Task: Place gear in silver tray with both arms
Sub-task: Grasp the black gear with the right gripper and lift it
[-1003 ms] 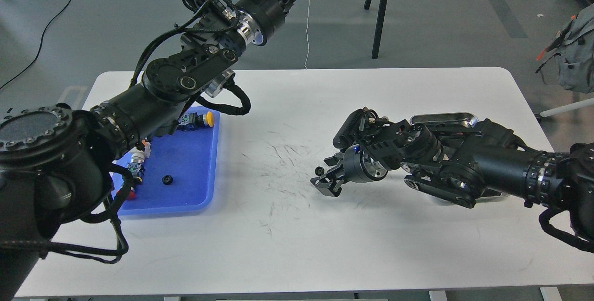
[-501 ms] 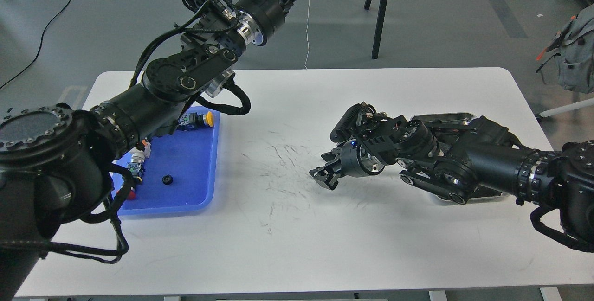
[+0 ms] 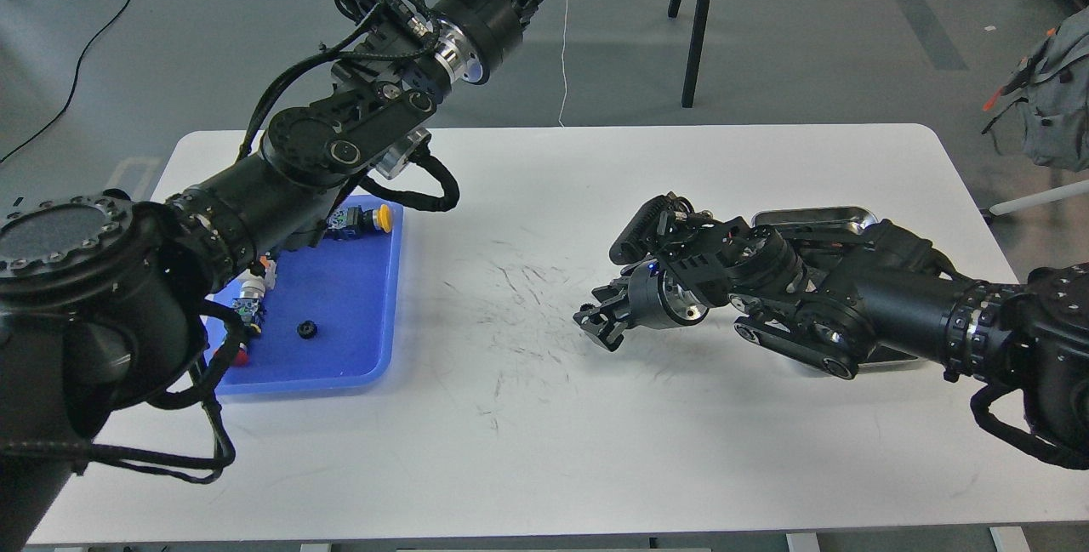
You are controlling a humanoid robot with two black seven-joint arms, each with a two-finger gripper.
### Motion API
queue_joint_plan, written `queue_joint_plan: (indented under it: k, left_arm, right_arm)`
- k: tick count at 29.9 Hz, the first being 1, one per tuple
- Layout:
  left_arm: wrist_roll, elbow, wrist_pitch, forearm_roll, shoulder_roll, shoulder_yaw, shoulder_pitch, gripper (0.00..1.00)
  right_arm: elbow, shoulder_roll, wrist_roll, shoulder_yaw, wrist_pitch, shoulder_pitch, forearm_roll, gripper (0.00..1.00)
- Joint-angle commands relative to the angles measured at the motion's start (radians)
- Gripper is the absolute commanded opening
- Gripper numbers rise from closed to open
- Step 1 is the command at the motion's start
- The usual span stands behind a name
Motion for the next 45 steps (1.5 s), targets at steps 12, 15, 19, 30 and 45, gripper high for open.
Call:
queue_joint_plan:
  k: [12,15,19,30,45]
  left_arm:
    - [0.0,0.0,0.0,0.002,0.0,0.001,0.0,0.99]
    - [0.0,0.0,0.0,0.0,0.0,0.001,0.0,0.99]
    - [0.0,0.0,0.002,0.0,0.0,0.001,0.002,0.99]
    - [0.0,0.0,0.0,0.002,0.0,0.005,0.002,0.99]
    - [0.0,0.0,0.0,0.005,0.0,0.008,0.002,0.99]
  right_arm:
    - [0.0,0.005,0.0,-0.003,0.0,-0.006,0.0,0.28]
    - [0.0,0.005,0.002,-0.003,0.003,-0.009,0.0,0.25]
    - [0.0,0.005,0.003,-0.01,0.005,-0.009,0.0,0.17]
    - [0.0,0.0,0.011,-0.012,0.017,0.003,0.001,0.13]
    - [-0.017,-0.087,0.014,-0.003,0.028,0.098,0.044,0.13]
